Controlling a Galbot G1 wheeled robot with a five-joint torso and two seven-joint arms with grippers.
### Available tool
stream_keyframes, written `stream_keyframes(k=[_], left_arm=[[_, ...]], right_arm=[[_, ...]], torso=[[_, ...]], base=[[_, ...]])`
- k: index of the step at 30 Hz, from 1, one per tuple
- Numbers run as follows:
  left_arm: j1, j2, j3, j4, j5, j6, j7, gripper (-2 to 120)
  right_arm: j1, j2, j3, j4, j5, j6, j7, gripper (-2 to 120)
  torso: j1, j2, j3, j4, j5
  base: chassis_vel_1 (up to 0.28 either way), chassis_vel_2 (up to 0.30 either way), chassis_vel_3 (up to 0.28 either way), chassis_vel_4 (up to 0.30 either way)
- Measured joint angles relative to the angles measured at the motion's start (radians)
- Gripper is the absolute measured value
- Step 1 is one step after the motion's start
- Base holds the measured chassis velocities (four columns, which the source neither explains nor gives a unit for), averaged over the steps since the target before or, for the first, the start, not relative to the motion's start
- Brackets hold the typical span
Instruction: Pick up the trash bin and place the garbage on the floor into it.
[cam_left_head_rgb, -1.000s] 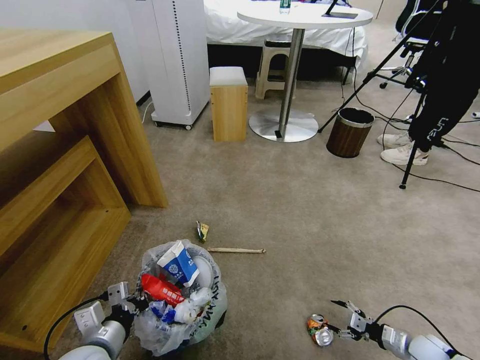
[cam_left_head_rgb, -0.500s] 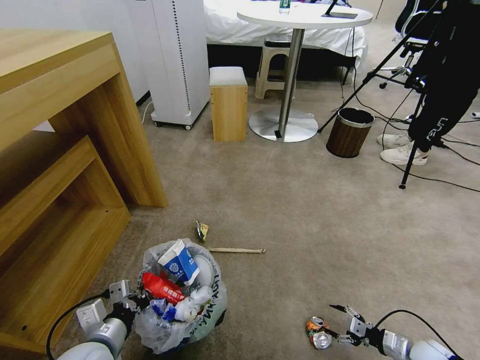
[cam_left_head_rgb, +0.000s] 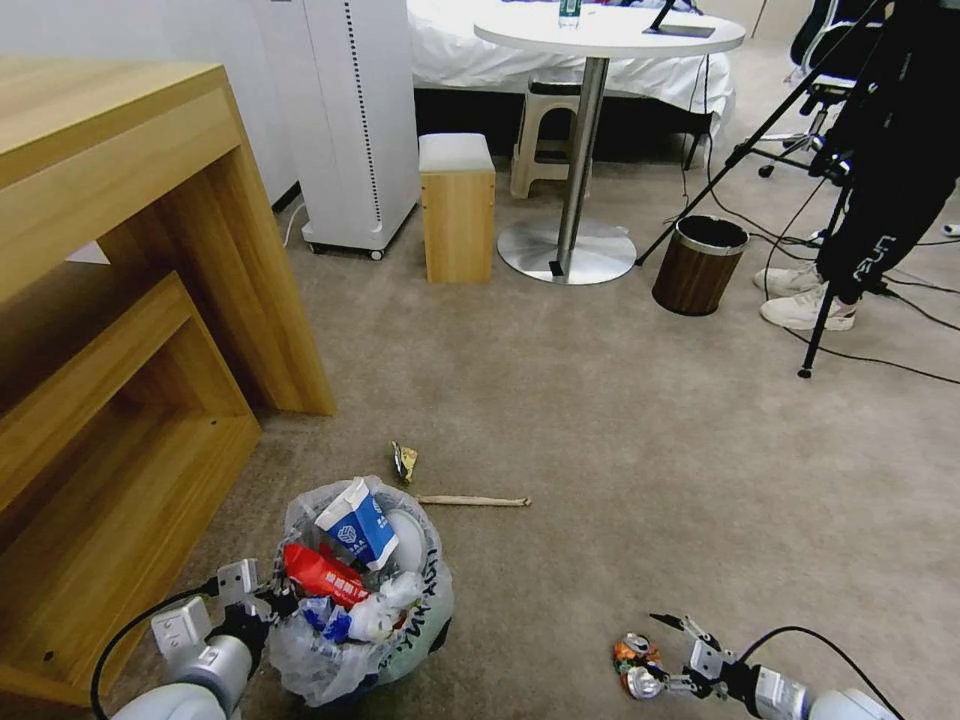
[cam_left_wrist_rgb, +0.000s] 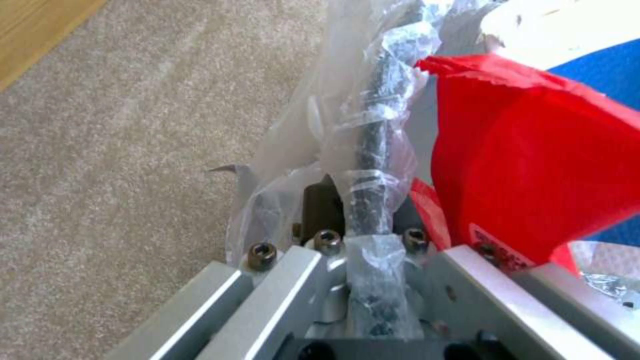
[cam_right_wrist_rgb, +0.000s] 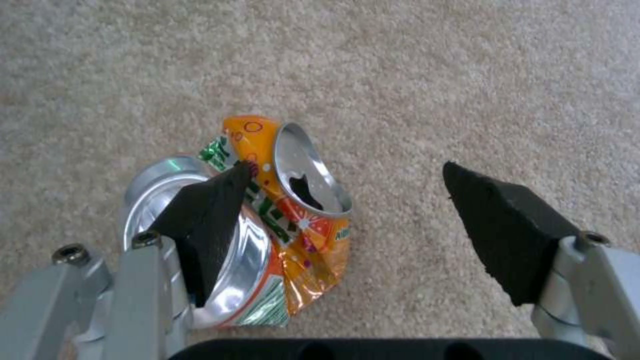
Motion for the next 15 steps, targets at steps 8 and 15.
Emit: stream_keyframes(k=[8, 15], left_arm=[[-0.001, -0.006, 0.007, -0.001, 0.001, -0.001, 0.001, 0], [0.002, -0.006, 0.007, -0.003, 0.002, -0.003, 0.002, 0]], right_arm=[[0.009, 0.019, -0.020, -0.004, -0.008, -0.014, 0.021, 76], [0.037, 0.033, -0.057, -0.028, -0.015, -0.017, 0.034, 76]], torso=[[0.000, 0.000, 0.000, -0.0001, -0.0003], [0.000, 0.000, 0.000, 0.0001, -0.0002]], base=[[0.000, 0.000, 0.000, 0.000], [0.000, 0.000, 0.000, 0.000]])
